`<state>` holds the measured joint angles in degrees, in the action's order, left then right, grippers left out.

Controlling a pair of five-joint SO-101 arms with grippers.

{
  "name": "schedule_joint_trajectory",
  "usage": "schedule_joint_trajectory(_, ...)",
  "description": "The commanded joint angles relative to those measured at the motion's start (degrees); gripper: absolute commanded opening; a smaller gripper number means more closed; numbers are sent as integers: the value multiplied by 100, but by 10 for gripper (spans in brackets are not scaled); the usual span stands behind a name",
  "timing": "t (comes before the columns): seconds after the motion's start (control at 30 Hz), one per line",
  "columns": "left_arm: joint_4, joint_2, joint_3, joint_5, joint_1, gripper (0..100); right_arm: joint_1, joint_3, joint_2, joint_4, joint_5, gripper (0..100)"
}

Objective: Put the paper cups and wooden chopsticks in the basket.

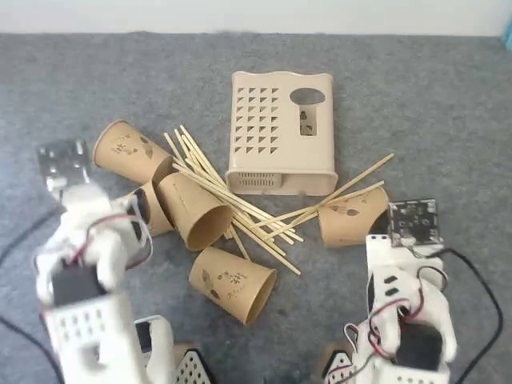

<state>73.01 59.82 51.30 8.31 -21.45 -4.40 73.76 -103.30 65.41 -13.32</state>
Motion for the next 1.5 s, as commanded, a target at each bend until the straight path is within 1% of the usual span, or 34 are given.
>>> schedule_joint_trajectory(0.0, -35, -932, -356, 475, 220, 187, -110, -932, 611, 4, 105, 13)
schedule_joint_trajectory(0.07, -44, -1231, -303, 624, 378, 188, -110, -1415, 1358, 13, 105, 20)
schedule_joint_trajectory(0.17, -440, -1433, -57, 695, 484, 188, -110, -2303, 2703, 31, 264, 80)
schedule_joint_trajectory(0.3, -1451, -1442, 743, 677, 484, 188, -101, -3631, 4479, -13, 914, 147)
schedule_joint_trajectory(0.37, -2022, -1442, 1130, 659, 440, 188, -92, -4316, 5305, -31, 1248, 147)
schedule_joint_trajectory(0.43, -2435, -1442, 1341, 659, 255, 188, 57, -5002, 6088, -31, 1512, 147)
schedule_joint_trajectory(0.5, -2629, -1459, 1385, 659, 105, 188, 189, -5600, 6835, -22, 1714, 147)
schedule_joint_trajectory(0.63, -2646, -1486, 1393, 659, 18, 188, 549, -6734, 8382, -31, 2040, 148)
schedule_joint_trajectory(0.73, -2655, -1486, 1411, 659, 18, 188, 752, -7684, 9534, -31, 2066, 150)
schedule_joint_trajectory(1.03, -2673, -1486, 1411, 659, 18, 190, 998, -10576, 12752, -13, 2066, 151)
schedule_joint_trajectory(1.23, -3200, -1486, 1631, 659, 18, 190, 1209, -12044, 13965, 22, 2031, 151)
schedule_joint_trajectory(1.3, -3218, -1486, 1640, 659, 18, 190, 1288, -12431, 14246, 22, 2013, 151)
schedule_joint_trajectory(1.37, -3209, -1486, 1640, 659, 18, 190, 1341, -12721, 14466, 4, 1811, 151)
schedule_joint_trajectory(1.47, -3209, -1486, 1640, 659, 18, 190, 1411, -13064, 14809, -31, 1169, 151)
